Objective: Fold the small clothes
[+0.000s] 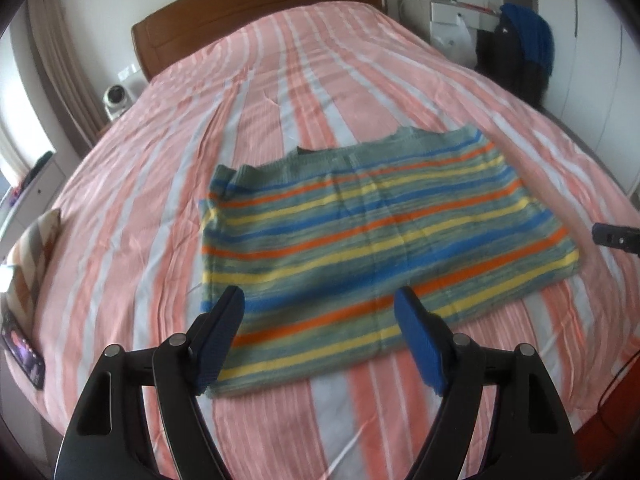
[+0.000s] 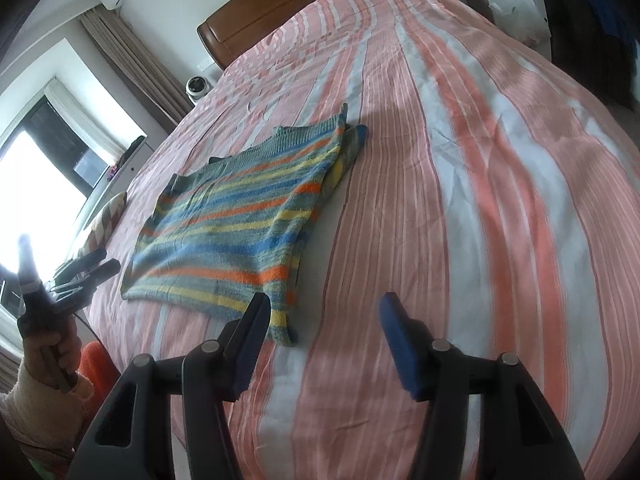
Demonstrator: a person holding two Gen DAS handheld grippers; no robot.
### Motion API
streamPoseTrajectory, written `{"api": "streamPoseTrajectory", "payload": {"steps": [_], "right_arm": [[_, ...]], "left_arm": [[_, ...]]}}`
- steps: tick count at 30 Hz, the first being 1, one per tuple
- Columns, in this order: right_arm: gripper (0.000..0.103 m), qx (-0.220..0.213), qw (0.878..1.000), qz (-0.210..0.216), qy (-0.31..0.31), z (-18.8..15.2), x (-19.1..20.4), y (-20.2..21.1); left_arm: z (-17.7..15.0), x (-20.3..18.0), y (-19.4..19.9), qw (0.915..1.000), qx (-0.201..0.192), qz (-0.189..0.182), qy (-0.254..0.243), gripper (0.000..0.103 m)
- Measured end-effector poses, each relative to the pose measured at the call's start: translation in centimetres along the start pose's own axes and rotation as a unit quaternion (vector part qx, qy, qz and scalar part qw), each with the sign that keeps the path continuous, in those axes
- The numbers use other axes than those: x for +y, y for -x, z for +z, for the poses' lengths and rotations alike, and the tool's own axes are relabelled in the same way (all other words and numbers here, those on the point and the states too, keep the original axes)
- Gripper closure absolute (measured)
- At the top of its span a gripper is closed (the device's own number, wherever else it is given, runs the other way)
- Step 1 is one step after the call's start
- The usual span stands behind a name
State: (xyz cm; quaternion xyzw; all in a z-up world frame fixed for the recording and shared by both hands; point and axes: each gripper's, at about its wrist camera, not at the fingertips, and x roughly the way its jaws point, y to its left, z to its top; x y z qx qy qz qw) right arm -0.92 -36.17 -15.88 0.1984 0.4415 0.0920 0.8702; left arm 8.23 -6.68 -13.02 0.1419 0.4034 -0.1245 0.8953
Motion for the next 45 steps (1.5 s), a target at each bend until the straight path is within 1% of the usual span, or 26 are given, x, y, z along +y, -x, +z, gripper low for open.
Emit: {"api": "streamPoseTrajectory", "payload": {"steps": [8, 9, 12, 13, 15, 17, 18, 19, 21, 23, 24, 25, 26, 27, 28, 29, 30, 31, 32, 33, 35, 37, 39, 41, 43, 45], "right_arm": [[0.046, -0.004, 1.000, -0.003, 0.007, 0.8, -0.8, -0.2], [0.046, -0.005, 1.000, -0.004, 0.009, 1.0, -0.9, -0.2], [0.046, -0.007, 1.000, -0.006, 0.019, 2.1, -1.4, -0.3], [0.045, -0.008, 1.000, -0.007, 0.024, 2.8, -1.6, -0.4], [0.042, -0.007, 0.999, -0.002, 0.031, 4.4, -2.2, -1.0], [0.036, 0.002, 1.000, 0.017, 0.025, 6.7, -3.1, -2.2], [0.036, 0.005, 0.999, 0.025, 0.022, 7.4, -3.4, -2.6], [0.036, 0.013, 0.999, 0.037, 0.016, 8.4, -3.8, -3.3], [0.036, 0.032, 0.997, 0.064, 0.003, 10.3, -4.5, -5.0], [0.036, 0.063, 0.993, 0.104, -0.008, 12.1, -4.8, -7.3], [0.036, 0.072, 0.991, 0.113, -0.012, 12.6, -4.9, -8.1], [0.036, 0.083, 0.989, 0.123, -0.017, 13.2, -4.9, -9.3], [0.036, 0.093, 0.987, 0.129, -0.025, 13.9, -5.0, -10.6], [0.036, 0.098, 0.986, 0.130, -0.033, 14.3, -5.0, -11.7], [0.038, 0.099, 0.986, 0.130, -0.043, 14.7, -5.1, -12.8], [0.049, 0.100, 0.984, 0.137, -0.050, 14.9, -5.0, -14.0], [0.061, 0.105, 0.984, 0.136, -0.046, 15.1, -4.7, -14.8], [0.091, 0.105, 0.987, 0.118, -0.037, 15.2, -4.3, -15.3], [0.092, 0.098, 0.988, 0.112, -0.036, 15.2, -3.9, -15.3], [0.092, 0.088, 0.988, 0.118, -0.039, 15.4, -3.7, -14.9], [0.093, 0.067, 0.990, 0.125, -0.029, 15.9, -2.1, -13.1], [0.093, 0.063, 0.990, 0.130, -0.005, 16.6, 0.0, -11.8], [0.093, 0.066, 0.988, 0.137, 0.027, 17.4, 3.1, -11.1], [0.093, 0.073, 0.984, 0.148, 0.063, 18.0, 7.3, -11.2], [0.093, 0.081, 0.980, 0.160, 0.089, 18.3, 11.3, -12.3], [0.093, 0.093, 0.974, 0.174, 0.109, 18.1, 15.9, -14.7]], "left_arm": [[0.3, -3.5, -1.6, 0.9994, 0.013, 0.020, -0.025, 0.024], [0.4, -4.1, -1.9, 0.9994, 0.016, 0.018, -0.027, 0.024], [0.5, -7.0, -2.5, 0.9986, 0.012, -0.022, -0.046, 0.023], [0.4, -8.9, -2.8, 0.9963, 0.008, -0.051, -0.068, 0.022], [0.1, -12.0, -3.5, 0.9894, 0.002, -0.089, -0.115, 0.020], [-0.5, -15.7, -4.7, 0.9774, -0.001, -0.119, -0.175, 0.020], [-0.8, -17.1, -5.1, 0.9722, -0.007, -0.124, -0.199, 0.020], [-0.9, -18.2, -5.3, 0.9686, -0.024, -0.123, -0.215, 0.019], [-0.8, -19.3, -5.1, 0.9636, -0.054, -0.123, -0.231, 0.019], [-0.4, -19.8, -5.1, 0.9606, -0.065, -0.128, -0.238, 0.019], [-0.2, -20.0, -5.1, 0.9599, -0.069, -0.132, -0.238, 0.020], [-0.1, -20.1, -5.1, 0.9585, -0.073, -0.140, -0.237, 0.023], [-0.2, -20.2, -5.2, 0.9567, -0.073, -0.150, -0.238, 0.034], [-0.3, -20.4, -5.2, 0.9538, -0.073, -0.164, -0.241, 0.048], [-0.3, -20.4, -5.2, 0.9518, -0.073, -0.172, -0.243, 0.056], [-0.4, -20.6, -5.2, 0.9505, -0.074, -0.176, -0.245, 0.074], [-0.4, -20.6, -5.2, 0.9511, -0.074, -0.175, -0.243, 0.096], [-0.3, -20.2, -5.0, 0.9540, -0.074, -0.174, -0.233, 0.096], [0.0, -19.4, -4.7, 0.9563, -0.073, -0.187, -0.213, 0.100], [0.2, -18.6, -4.3, 0.9591, -0.073, -0.197, -0.190, 0.100], [0.4, -15.8, -3.0, 0.9640, -0.078, -0.213, -0.138, 0.101], [0.1, -12.1, -1.3, 0.9666, -0.084, -0.228, -0.082, 0.101], [-0.5, -8.9, -0.1, 0.9687, -0.086, -0.229, -0.039, 0.101], [-1.4, -4.7, 1.2, 0.9707, -0.089, -0.222, 0.016, 0.101], [-2.4, -0.2, 1.9, 0.9701, -0.085, -0.214, 0.076, 0.101], [-3.6, 3.5, 2.4, 0.9675, -0.083, -0.204, 0.125, 0.101]]}}
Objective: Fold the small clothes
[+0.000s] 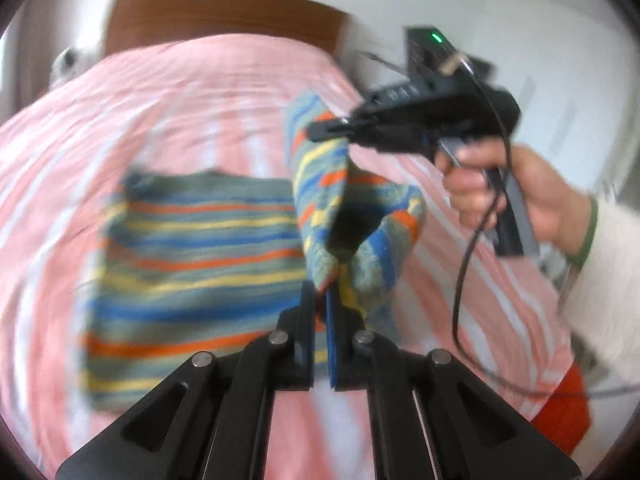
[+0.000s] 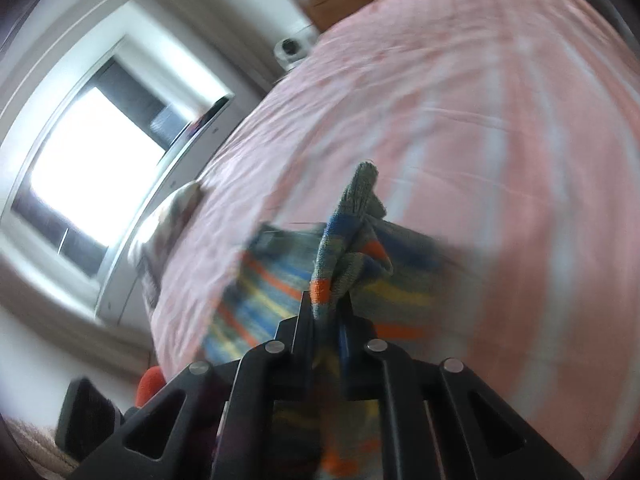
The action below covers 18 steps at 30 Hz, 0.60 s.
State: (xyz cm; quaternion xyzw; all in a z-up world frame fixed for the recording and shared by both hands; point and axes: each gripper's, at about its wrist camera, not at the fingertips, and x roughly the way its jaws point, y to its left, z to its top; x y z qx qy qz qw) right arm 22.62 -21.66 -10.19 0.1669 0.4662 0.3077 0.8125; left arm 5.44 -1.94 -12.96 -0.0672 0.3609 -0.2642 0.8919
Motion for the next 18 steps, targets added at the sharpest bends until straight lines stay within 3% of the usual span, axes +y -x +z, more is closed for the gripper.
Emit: {"api": "streamPoseTrajectory", "payload": {"steps": [4, 8, 10, 11, 12, 14, 16, 18], "right_arm": [[0.093, 0.024, 1.000, 0.018, -0.001, 1.5, 4.0, -7.1], [0.092, 0.048, 0.999, 0.014, 0.003, 2.0, 6.4, -13.9], [0.082, 0.052, 0.997, 0.044, -0.029, 1.7, 6.6, -16.6], [0.070, 0.048, 0.996, 0.056, -0.050, 1.6, 6.3, -17.1], [0.063, 0.038, 0.994, 0.069, -0.074, 1.4, 5.8, -17.2], [0.058, 0.010, 0.990, 0.094, -0.108, 1.2, 4.9, -15.9], [0.058, -0.012, 0.991, 0.088, -0.100, 1.1, 4.3, -13.3], [0.058, -0.024, 0.997, 0.054, -0.058, 0.8, 4.3, -10.2]], "left_arm": [[-1.0, 5.6, 2.2, 0.9971, -0.007, 0.037, 0.065, 0.101], [-2.7, 8.3, 2.6, 0.9930, 0.009, 0.070, 0.095, 0.099], [-3.6, 9.2, 2.6, 0.9887, 0.029, 0.108, 0.100, 0.094], [-4.0, 9.6, 2.8, 0.9870, 0.038, 0.112, 0.109, 0.081], [-4.5, 10.0, 3.3, 0.9867, 0.038, 0.105, 0.118, 0.060], [-5.0, 10.2, 5.2, 0.9870, 0.013, 0.101, 0.124, 0.041], [-4.8, 9.8, 6.6, 0.9890, -0.015, 0.090, 0.117, 0.041], [-3.7, 9.4, 7.1, 0.9917, -0.033, 0.056, 0.111, 0.041]]}}
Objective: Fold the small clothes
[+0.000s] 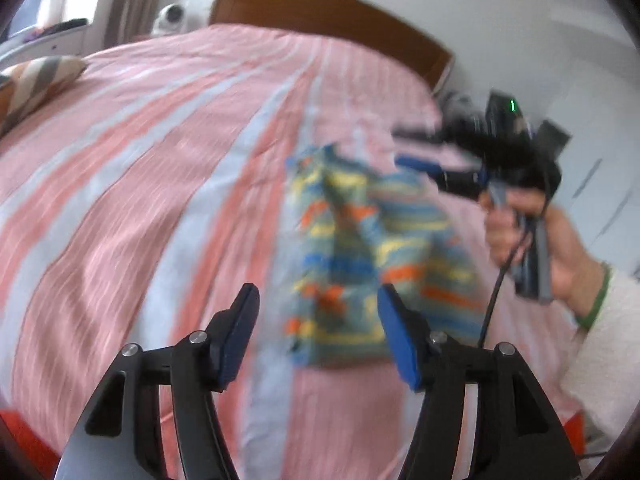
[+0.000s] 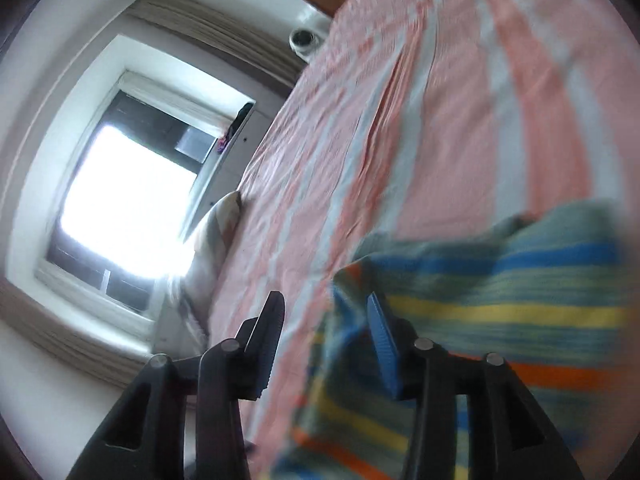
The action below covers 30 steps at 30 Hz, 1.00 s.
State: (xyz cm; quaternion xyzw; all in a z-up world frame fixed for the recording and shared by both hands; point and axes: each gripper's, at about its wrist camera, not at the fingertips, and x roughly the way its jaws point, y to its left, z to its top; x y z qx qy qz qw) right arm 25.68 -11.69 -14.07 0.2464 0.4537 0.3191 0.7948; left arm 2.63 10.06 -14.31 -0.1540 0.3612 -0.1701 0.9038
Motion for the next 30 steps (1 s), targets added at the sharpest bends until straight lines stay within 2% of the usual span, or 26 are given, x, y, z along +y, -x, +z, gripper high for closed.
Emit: {"api": "streamPoseTrajectory", "payload": {"steps": [3, 5, 6, 7, 8, 9, 11, 14, 16, 18, 20, 22, 24, 27, 30], "right_arm": [[0.058, 0.002, 0.994, -0.066, 0.082, -1.7, 0.4, 4.5], [0.058, 0.011, 0.989, -0.095, 0.114, -3.8, 0.3, 7.0], [0.058, 0.014, 0.987, -0.103, 0.121, -4.8, 0.1, 8.0], [0.058, 0.018, 0.986, -0.108, 0.126, -5.8, -0.1, 8.9], [0.058, 0.021, 0.985, -0.110, 0.132, -7.2, 0.0, 9.6], [0.058, 0.025, 0.984, -0.109, 0.139, -8.3, 0.2, 10.0], [0.059, 0.033, 0.978, -0.112, 0.175, -11.5, 1.8, 10.2], [0.059, 0.032, 0.967, -0.101, 0.232, -15.2, 4.2, 9.2], [0.060, 0.049, 0.969, -0.080, 0.229, -16.9, 4.1, 7.1], [0.067, 0.096, 0.964, -0.134, 0.209, -18.3, 1.8, 3.9], [0.070, 0.071, 0.968, -0.126, 0.205, -18.7, 1.4, 4.2], [0.070, 0.070, 0.971, -0.130, 0.190, -18.7, 1.4, 4.8], [0.067, 0.056, 0.968, -0.151, 0.191, -18.8, 2.1, 6.0], [0.062, 0.018, 0.967, -0.146, 0.206, -19.8, 3.5, 8.4], [0.058, -0.001, 0.972, -0.135, 0.195, -20.9, 3.8, 9.4]], "left_arm": [[1.3, -1.8, -0.7, 0.9978, -0.001, -0.056, -0.035, 0.040], [2.5, -3.0, -3.0, 0.9941, 0.028, -0.076, -0.072, 0.038], [2.3, -3.5, -4.2, 0.9924, 0.049, -0.072, -0.087, 0.051], [2.0, -3.6, -5.4, 0.9908, 0.077, -0.059, -0.094, 0.073], [1.8, -2.9, -6.6, 0.9897, 0.108, -0.048, -0.081, 0.095], [1.6, -2.1, -6.6, 0.9904, 0.121, -0.044, -0.050, 0.098], [1.3, -0.1, -5.9, 0.9906, 0.126, -0.053, 0.002, 0.098], [0.3, 0.1, -4.7, 0.9896, 0.138, -0.042, -0.003, 0.098], [0.0, -0.2, -4.5, 0.9887, 0.148, -0.022, -0.015, 0.098], [0.5, 0.6, -4.9, 0.9875, 0.157, -0.017, -0.002, 0.097], [0.5, 1.6, -4.6, 0.9870, 0.160, -0.011, 0.006, 0.094], [1.1, 2.0, -4.9, 0.9866, 0.162, -0.017, 0.005, 0.090], [2.2, 1.6, -3.8, 0.9902, 0.138, -0.017, -0.012, 0.082], [4.8, 1.3, -2.8, 0.9939, 0.103, -0.033, -0.024, 0.069], [7.7, 0.3, -4.8, 0.9927, 0.104, -0.045, -0.040, 0.069]]}}
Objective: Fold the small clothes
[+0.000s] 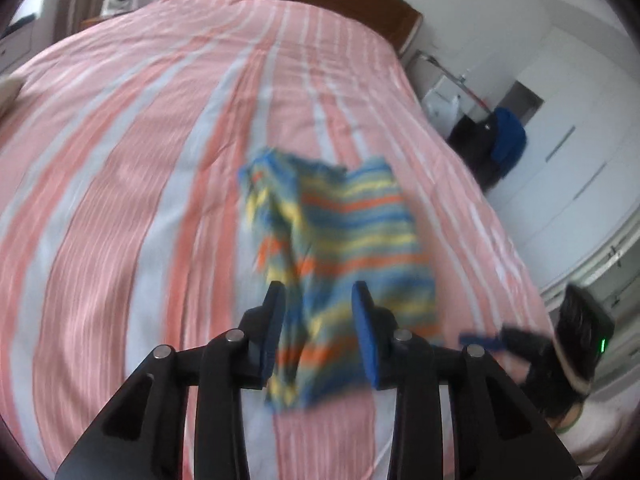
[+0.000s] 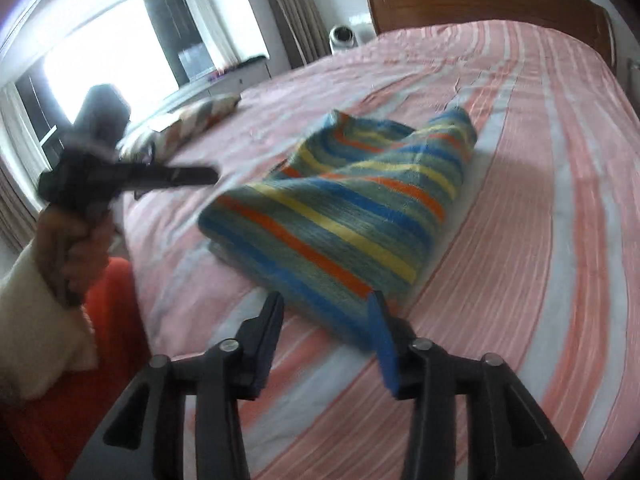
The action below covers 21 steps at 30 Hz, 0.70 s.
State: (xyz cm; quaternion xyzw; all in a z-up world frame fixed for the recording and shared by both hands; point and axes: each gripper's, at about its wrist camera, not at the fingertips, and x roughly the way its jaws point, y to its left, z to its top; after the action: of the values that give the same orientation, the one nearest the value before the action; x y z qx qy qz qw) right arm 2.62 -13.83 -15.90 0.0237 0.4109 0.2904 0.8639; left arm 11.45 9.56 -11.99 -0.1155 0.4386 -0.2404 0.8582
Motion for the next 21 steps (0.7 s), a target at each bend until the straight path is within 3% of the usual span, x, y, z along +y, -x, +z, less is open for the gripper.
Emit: {"api": "streamPoseTrajectory", "payload": {"steps": [4, 5, 6, 8, 11, 16, 18, 21], "right_arm": [[0.058, 0.002, 1.000, 0.000, -0.014, -1.4, 0.5, -0.2], [0.058, 0.004, 1.000, 0.001, -0.016, -1.7, 0.6, -0.3], [0.058, 0.006, 1.000, 0.002, -0.016, -2.0, 0.8, -0.1], [0.058, 0.011, 1.000, 0.000, -0.011, -2.4, 1.1, -0.2], [0.058, 0.010, 1.000, -0.020, 0.011, -3.0, 1.2, 0.7], [0.058, -0.001, 1.000, -0.027, 0.002, -2.0, 0.6, 0.9], [0.058, -0.015, 0.999, -0.030, 0.008, -1.0, 0.9, 1.2], [0.058, -0.031, 0.998, -0.036, 0.036, 0.4, 2.0, 1.3]], "left_arm": [[3.4, -0.2, -6.0, 0.9970, 0.056, 0.047, -0.024, 0.069], [3.7, 0.3, -7.3, 0.9955, 0.069, 0.061, -0.025, 0.076], [3.7, 0.7, -8.6, 0.9931, 0.079, 0.081, -0.029, 0.099], [3.5, 1.8, -9.1, 0.9917, 0.074, 0.102, -0.026, 0.100], [2.9, 3.3, -7.6, 0.9942, 0.046, 0.096, 0.015, 0.100], [1.5, 3.2, -3.6, 0.9930, 0.017, 0.113, 0.029, 0.074], [0.8, 2.5, -1.5, 0.9946, -0.001, 0.099, 0.031, 0.045], [-1.2, 1.0, 0.2, 0.9965, -0.003, 0.083, 0.015, 0.041]]}}
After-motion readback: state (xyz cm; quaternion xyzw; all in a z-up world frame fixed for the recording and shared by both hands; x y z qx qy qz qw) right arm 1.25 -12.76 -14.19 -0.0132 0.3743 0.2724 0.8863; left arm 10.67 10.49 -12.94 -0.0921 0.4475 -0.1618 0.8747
